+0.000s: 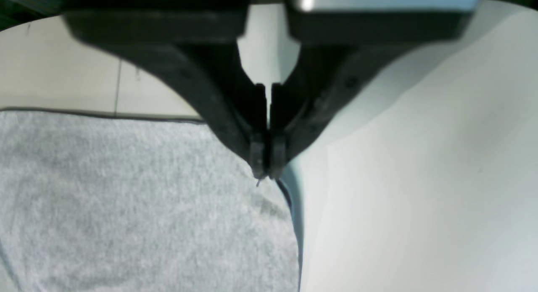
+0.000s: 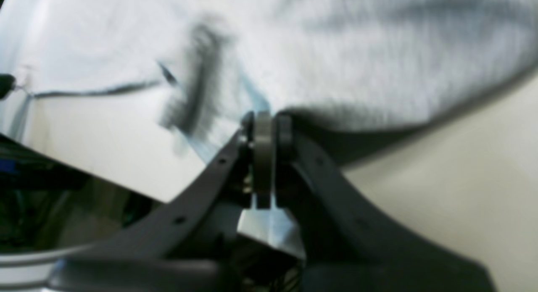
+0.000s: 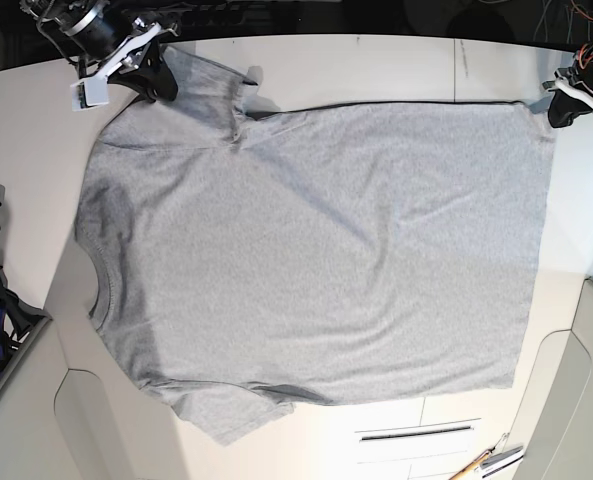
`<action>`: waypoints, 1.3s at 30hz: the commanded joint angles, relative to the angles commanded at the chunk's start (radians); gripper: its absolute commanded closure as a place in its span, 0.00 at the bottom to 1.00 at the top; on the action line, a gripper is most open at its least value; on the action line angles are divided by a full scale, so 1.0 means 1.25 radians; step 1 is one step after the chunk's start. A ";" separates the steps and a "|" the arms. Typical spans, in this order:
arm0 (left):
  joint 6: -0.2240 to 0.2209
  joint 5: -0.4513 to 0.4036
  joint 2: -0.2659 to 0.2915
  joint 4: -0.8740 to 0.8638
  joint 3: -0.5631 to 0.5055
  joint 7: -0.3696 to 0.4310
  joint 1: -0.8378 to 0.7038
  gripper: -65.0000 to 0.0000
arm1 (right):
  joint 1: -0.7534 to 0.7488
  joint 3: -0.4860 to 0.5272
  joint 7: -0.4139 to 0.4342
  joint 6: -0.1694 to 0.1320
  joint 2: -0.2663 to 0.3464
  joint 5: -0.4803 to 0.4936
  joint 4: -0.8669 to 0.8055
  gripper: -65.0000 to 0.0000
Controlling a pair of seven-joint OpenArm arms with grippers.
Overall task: Fold the T-shirt properly
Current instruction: 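Lift the hem corners with both grippers and fold over the shirt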
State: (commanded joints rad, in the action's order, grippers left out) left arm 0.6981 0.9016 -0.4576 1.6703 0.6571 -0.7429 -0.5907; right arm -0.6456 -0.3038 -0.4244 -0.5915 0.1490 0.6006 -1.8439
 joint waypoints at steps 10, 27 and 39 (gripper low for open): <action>0.000 -0.040 0.000 0.000 0.000 0.001 0.114 1.00 | 0.060 -0.042 -0.003 0.001 0.000 0.004 -0.057 1.00; 0.000 -0.043 -0.022 0.000 0.040 0.011 0.186 1.00 | 0.259 -0.042 -0.038 0.003 0.010 -0.054 -0.042 1.00; 0.000 -0.123 -0.020 -0.044 0.011 0.078 0.278 1.00 | 0.500 -0.035 -0.038 0.000 0.049 -0.056 0.175 1.00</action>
State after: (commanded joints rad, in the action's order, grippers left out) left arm 0.6981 0.7483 -0.4820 1.6157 0.6708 -0.6460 -0.2436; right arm -0.0212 -0.3481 -0.4717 -0.5919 0.2100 0.5308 -1.6245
